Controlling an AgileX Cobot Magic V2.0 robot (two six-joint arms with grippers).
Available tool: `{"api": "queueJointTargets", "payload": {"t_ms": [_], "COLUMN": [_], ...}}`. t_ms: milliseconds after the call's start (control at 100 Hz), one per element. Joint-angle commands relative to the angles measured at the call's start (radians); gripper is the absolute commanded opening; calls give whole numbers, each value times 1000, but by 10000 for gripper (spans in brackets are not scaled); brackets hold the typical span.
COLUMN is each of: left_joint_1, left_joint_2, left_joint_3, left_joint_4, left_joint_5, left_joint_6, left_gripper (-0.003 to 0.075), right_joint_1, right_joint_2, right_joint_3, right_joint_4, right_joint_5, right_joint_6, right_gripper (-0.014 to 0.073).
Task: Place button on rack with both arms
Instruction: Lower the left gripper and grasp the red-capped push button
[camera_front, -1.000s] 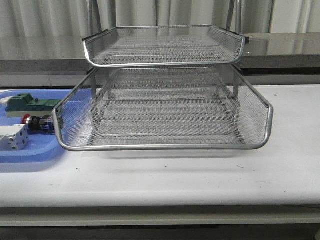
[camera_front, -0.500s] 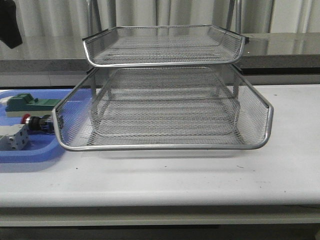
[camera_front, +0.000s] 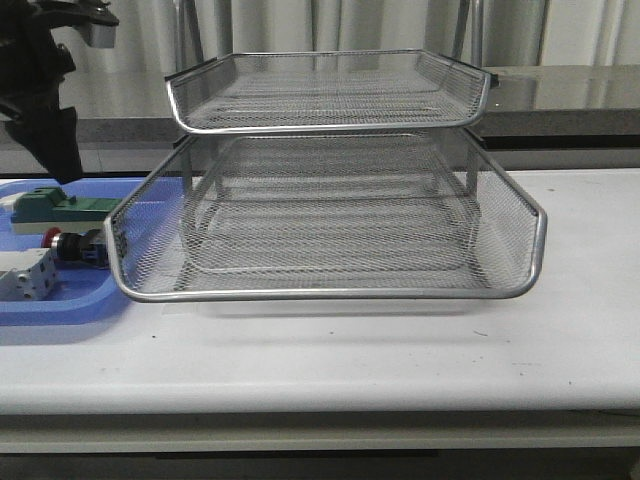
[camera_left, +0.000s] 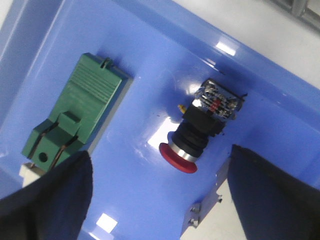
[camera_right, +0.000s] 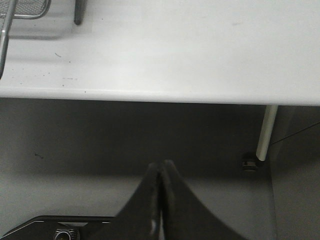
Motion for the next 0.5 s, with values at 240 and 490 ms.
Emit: {"api": "queueJointTargets", "payload": {"t_ms": [240, 490], "left_joint_1": [2, 2], "left_joint_2": [16, 64], "left_joint_3": [-33, -33], "left_joint_4": [-79, -87], "left_joint_5": [-9, -14], "left_joint_6": [115, 147], "left_gripper": [536, 536], "right_joint_1": [-2, -2], "right_joint_2": [4, 4], "right_joint_3": [-31, -31], "right_joint_4": [-24, -24], "right_joint_5": [-54, -54], "right_joint_6": [-1, -1], "right_gripper": [-70, -70]}}
